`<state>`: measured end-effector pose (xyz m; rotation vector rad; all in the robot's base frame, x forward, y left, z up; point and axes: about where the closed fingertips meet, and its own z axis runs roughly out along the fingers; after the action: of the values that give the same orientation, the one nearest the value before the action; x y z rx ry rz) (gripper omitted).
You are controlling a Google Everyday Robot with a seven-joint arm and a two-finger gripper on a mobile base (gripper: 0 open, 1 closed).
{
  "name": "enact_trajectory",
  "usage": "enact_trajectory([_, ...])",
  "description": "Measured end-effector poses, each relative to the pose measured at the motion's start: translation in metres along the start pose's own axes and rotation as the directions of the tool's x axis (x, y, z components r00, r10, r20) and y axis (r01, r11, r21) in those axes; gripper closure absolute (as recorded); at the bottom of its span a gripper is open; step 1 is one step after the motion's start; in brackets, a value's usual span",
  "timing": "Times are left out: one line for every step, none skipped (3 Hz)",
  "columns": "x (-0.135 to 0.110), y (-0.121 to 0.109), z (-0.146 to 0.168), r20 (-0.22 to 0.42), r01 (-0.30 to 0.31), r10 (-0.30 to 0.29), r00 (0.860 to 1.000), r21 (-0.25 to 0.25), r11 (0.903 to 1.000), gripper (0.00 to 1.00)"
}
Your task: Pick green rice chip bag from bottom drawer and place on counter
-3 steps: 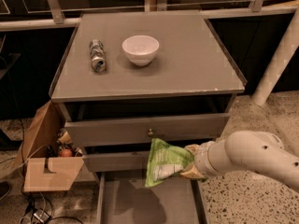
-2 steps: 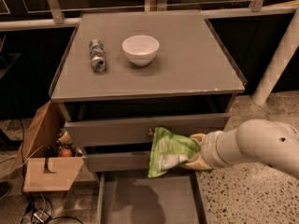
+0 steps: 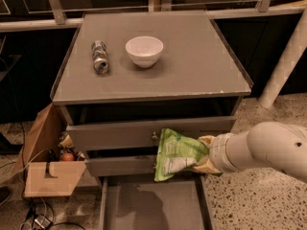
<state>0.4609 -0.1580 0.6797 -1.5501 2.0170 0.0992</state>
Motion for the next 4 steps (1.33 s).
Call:
enact_trajectory([-0.004, -0.005, -0.025, -0.026, 0.021, -0.021, 0.999, 0.031, 0.9993, 1.00])
enact_trajectory([-0.017, -0.009, -0.076, -0.047, 0.077, -0.073, 0.996, 0.088, 0.9932, 1.00])
enact_trajectory([-0.017, -0.009, -0.076, -0.048, 0.077, -0.073, 0.996, 0.089, 0.9931, 1.00])
enact_trajectory([-0.013, -0.021, -0.102, -0.076, 0.064, -0.053, 0.996, 0.146, 0.9873, 1.00])
